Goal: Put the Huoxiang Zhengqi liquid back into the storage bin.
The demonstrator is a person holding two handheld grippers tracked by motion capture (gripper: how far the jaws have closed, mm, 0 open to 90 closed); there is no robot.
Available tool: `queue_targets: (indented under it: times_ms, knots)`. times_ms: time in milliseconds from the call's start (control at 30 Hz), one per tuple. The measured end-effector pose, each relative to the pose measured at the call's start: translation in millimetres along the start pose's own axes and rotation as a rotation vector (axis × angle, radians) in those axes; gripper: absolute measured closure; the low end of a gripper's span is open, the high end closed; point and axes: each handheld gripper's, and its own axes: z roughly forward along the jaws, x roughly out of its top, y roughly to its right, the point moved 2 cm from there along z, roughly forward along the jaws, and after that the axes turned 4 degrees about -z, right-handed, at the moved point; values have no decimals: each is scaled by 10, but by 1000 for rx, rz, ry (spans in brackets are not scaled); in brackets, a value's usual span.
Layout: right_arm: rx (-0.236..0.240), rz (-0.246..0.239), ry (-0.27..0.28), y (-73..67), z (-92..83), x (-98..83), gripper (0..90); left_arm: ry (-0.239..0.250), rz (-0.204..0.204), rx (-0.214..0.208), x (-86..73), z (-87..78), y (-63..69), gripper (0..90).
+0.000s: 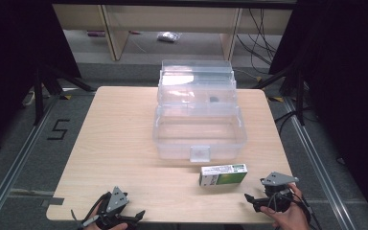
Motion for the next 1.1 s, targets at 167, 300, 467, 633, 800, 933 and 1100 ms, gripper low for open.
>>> queue_targets:
  times_ms: [167,300,467,633,800,933,1100]
  knots:
    - [-12,-64,22,26,-36,59,176,12,-19,-2,2,4,4,150]
    - [-18,-132,33,49,-109,152,177,9,-16,2,0,4,-2,150]
    - [-5,-168,22,57,-161,243,185,9,-22,0,-1,7,-5,150]
    - [-19,-197,22,87,-217,324,185,8,-25,3,-2,8,-9,150]
    - [-23,-233,22,107,-239,404,185,11,-27,1,-1,9,-5,150]
    - [-17,-244,6,100,-236,452,183,13,-26,-6,2,4,-5,150]
    - [-12,-286,-13,86,-233,571,183,13,-28,-7,2,4,-3,150]
